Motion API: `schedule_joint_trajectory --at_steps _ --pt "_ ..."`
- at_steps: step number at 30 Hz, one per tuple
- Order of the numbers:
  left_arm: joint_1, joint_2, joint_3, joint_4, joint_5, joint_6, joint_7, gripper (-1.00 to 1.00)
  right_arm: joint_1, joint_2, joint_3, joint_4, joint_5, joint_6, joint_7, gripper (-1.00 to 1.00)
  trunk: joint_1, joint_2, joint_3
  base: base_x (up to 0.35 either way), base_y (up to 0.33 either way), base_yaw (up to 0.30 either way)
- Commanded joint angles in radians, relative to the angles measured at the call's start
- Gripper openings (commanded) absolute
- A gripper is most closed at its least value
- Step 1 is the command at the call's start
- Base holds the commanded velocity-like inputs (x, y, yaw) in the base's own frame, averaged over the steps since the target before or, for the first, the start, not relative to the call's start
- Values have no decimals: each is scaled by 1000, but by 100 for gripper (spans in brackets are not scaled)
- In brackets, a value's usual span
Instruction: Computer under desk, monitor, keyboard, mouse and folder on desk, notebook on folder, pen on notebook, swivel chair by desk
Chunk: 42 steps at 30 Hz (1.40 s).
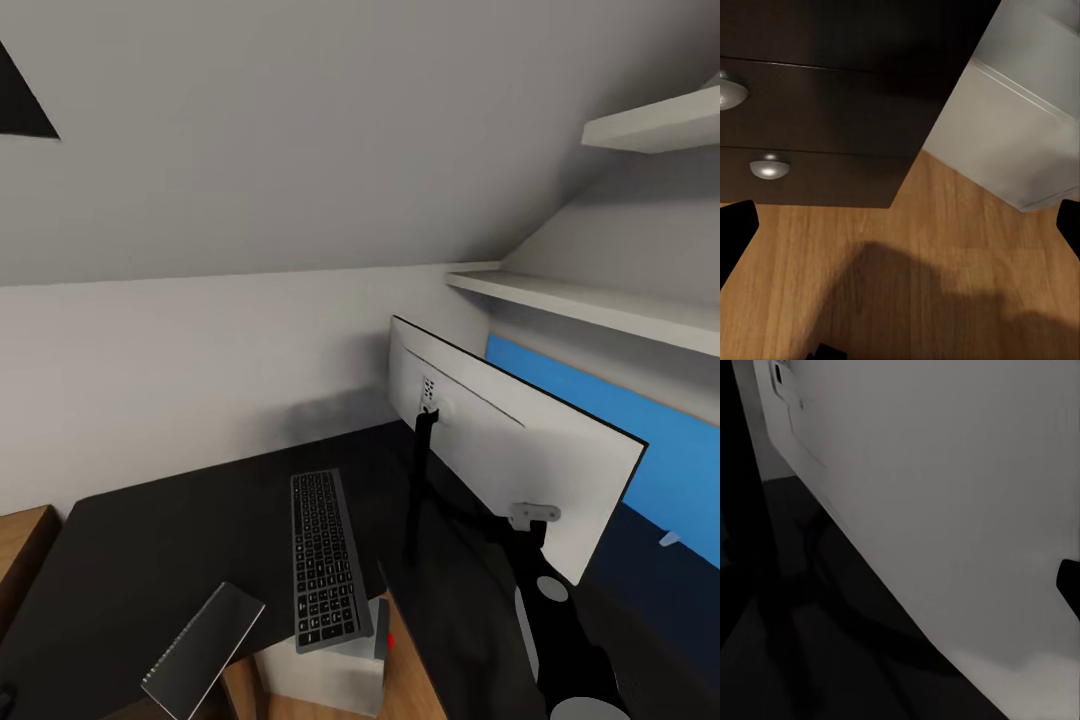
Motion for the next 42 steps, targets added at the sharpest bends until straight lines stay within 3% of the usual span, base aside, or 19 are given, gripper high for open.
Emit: schedule_joint_trajectory --at_steps 1,18,25,32,38,42 --pt "-1 1 -8 1 10 -5 -1 100 -1 2 -7 0 9 -4 9 100 0 -1 -1 188 0 0" --pt "-1 1 -9 1 10 -5 -1 100 -2 0 -7 41 9 -14 6 100 0 -1 -1 57 0 0" --pt "-1 11 -9 31 8 -26 0 100 -3 -29 -17 76 6 -24 -96 100 0 -1 -1 0 0 0" --pt "-1 21 -9 51 9 -61 -1 100 -7 -47 -17 103 6 -26 -109 100 0 -1 -1 0 0 0" --pt "-1 21 -9 55 9 -65 -2 100 -38 -86 -17 169 6 -49 -110 100 0 -1 -1 0 0 0" --pt "-1 22 -10 56 9 -66 -3 100 -96 -120 -17 240 6 -65 -114 100 0 -1 -1 0 0 0"
